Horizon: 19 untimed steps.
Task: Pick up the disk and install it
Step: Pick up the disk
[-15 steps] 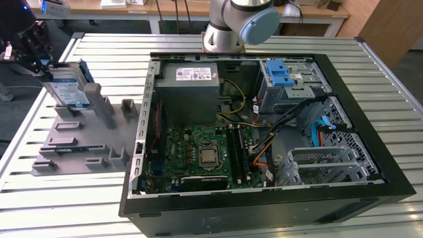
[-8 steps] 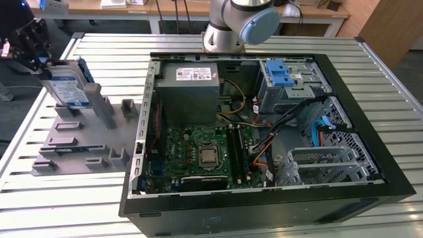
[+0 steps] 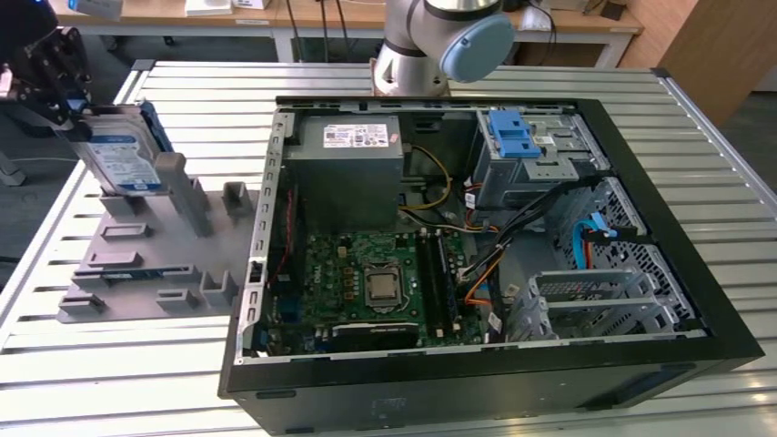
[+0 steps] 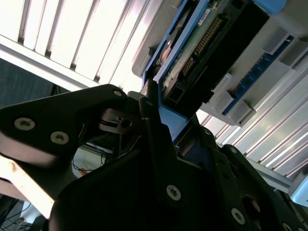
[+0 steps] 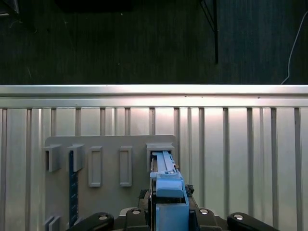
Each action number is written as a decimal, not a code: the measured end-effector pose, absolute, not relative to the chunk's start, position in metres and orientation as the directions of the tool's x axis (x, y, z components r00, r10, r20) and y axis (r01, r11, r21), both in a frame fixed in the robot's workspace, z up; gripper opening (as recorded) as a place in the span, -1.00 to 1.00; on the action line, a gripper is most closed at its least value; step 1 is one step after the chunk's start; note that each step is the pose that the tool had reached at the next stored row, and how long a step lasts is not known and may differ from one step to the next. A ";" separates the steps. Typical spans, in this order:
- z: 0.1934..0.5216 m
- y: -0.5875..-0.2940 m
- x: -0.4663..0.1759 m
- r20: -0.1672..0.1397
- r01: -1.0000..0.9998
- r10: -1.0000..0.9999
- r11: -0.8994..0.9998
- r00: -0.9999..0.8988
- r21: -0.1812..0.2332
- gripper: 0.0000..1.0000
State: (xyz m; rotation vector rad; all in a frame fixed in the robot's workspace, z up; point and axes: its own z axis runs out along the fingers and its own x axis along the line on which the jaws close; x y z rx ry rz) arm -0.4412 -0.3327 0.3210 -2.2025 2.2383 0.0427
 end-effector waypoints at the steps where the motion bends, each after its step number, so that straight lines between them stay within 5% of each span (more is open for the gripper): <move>1: 0.322 -0.333 -0.441 -0.020 -1.000 -1.000 0.016 -0.016 0.019 -0.27; 19: 0.339 -0.333 -0.441 -0.020 -1.000 -1.000 0.016 -0.016 0.019 -0.27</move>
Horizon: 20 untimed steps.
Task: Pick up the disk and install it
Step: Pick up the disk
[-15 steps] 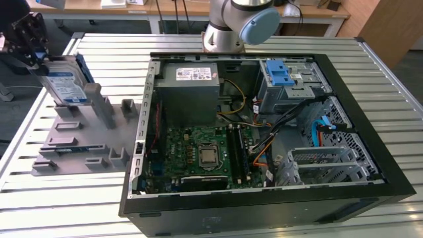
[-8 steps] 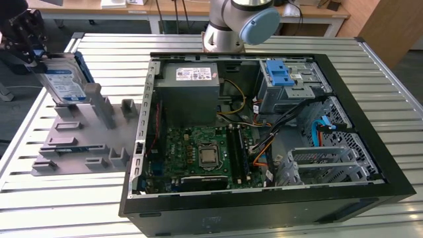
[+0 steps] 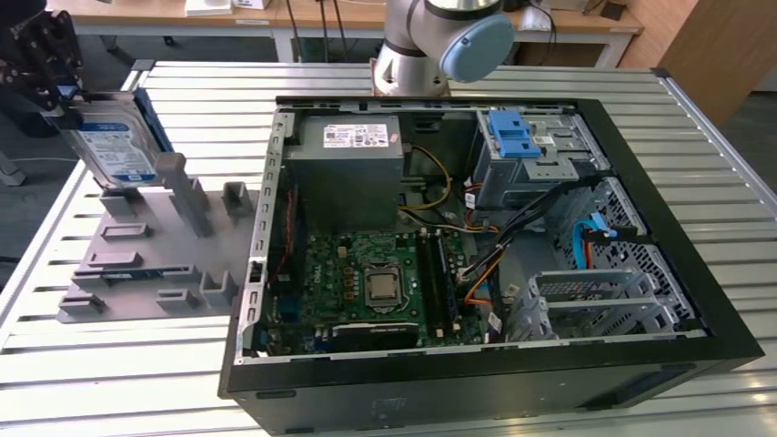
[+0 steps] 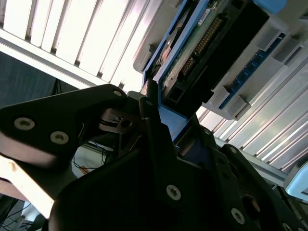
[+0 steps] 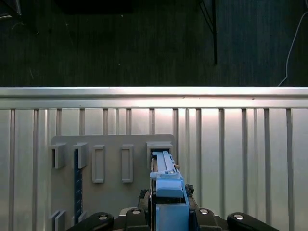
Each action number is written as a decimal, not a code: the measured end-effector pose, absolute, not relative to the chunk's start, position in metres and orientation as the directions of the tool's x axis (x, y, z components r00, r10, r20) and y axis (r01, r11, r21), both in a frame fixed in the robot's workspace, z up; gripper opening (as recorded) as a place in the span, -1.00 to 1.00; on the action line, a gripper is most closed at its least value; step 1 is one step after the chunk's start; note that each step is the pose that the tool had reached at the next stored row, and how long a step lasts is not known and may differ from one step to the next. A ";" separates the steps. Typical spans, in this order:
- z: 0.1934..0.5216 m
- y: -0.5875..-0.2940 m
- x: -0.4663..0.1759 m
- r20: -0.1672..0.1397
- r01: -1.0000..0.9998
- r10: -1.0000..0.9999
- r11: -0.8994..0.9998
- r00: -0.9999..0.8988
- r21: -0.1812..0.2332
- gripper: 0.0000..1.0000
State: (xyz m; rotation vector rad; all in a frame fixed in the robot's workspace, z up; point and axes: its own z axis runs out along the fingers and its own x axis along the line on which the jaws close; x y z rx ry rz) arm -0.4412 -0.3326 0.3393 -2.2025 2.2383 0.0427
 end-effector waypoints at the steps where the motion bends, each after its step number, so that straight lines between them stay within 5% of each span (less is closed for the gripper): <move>1: 0.340 -0.333 -0.441 -0.020 -1.000 -1.000 0.016 -0.016 0.019 -0.27; 20: 0.356 -0.332 -0.441 -0.020 -1.000 -1.000 0.016 -0.016 0.019 -0.27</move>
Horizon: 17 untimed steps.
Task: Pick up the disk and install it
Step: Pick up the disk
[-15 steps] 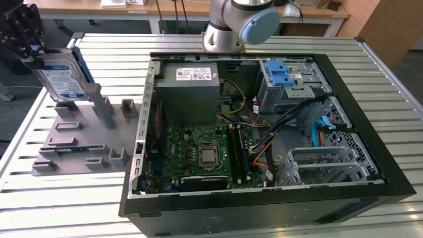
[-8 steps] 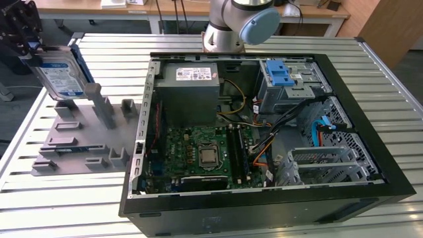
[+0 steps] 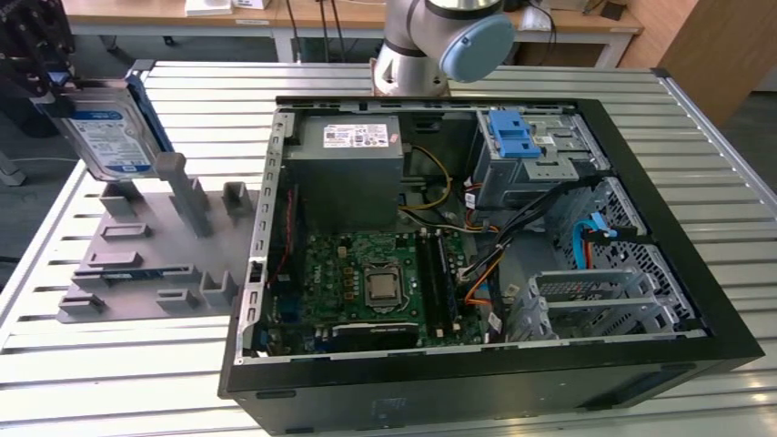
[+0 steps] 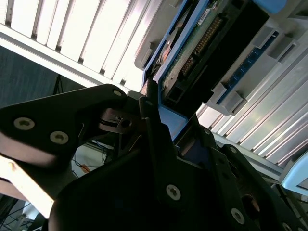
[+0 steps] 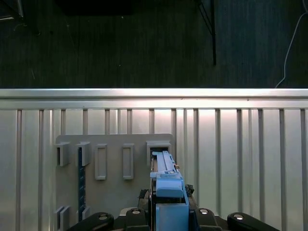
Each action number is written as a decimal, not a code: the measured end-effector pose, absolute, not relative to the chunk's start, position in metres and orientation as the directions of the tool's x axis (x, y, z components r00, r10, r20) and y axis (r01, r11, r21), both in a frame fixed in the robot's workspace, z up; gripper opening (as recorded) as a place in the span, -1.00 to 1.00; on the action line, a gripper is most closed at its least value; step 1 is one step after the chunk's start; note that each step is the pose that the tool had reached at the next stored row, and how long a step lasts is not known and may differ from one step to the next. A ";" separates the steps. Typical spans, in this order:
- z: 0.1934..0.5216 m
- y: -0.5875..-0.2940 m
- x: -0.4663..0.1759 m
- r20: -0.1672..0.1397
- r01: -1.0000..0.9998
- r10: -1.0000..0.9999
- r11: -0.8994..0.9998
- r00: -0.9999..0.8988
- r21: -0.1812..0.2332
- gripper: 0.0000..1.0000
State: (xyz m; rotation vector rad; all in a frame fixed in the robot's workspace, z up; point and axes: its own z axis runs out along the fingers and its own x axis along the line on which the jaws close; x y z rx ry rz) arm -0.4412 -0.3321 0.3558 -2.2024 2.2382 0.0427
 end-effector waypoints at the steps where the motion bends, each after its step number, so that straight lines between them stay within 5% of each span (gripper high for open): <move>1: 0.357 -0.332 -0.441 -0.020 -1.000 -1.000 0.016 -0.016 0.019 -0.27; 17: 0.372 -0.332 -0.441 -0.020 -1.000 -1.000 0.016 -0.016 0.018 -0.27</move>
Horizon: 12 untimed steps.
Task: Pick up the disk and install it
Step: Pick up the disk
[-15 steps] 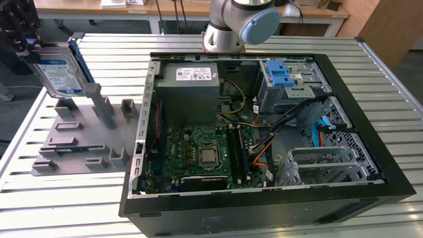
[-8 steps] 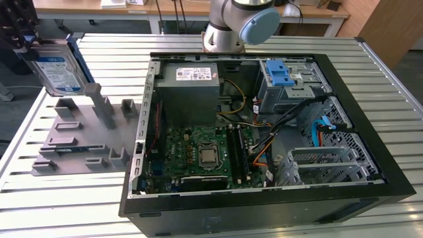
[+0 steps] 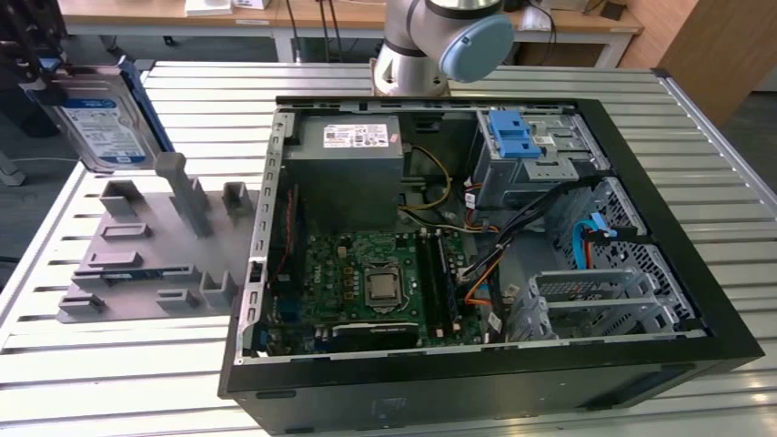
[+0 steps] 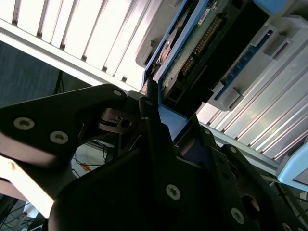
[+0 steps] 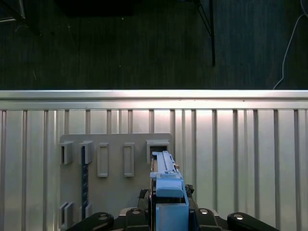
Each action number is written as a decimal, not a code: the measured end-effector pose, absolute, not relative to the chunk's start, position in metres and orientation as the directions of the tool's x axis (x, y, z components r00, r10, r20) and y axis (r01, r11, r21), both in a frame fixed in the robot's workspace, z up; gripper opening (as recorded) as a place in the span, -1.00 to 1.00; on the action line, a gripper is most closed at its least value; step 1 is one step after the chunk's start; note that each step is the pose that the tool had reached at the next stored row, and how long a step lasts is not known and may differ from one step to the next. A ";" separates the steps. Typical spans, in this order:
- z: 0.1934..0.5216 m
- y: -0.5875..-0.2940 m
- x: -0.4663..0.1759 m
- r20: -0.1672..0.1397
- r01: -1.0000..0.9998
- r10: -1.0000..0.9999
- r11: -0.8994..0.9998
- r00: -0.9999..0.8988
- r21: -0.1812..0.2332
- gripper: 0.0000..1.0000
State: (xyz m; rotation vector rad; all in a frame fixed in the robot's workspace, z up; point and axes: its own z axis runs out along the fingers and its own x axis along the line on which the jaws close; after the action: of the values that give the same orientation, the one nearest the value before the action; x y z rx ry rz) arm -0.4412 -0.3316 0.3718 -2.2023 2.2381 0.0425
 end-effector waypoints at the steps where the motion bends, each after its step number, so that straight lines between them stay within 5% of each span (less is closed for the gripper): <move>1: 0.373 -0.332 -0.441 -0.020 -1.000 -1.000 0.016 -0.016 0.018 -0.27; 12: 0.382 -0.331 -0.441 -0.020 -1.000 -1.000 0.016 -0.016 0.018 -0.27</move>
State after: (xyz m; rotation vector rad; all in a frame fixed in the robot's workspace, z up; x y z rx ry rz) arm -0.4412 -0.3314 0.3822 -2.2023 2.2381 0.0424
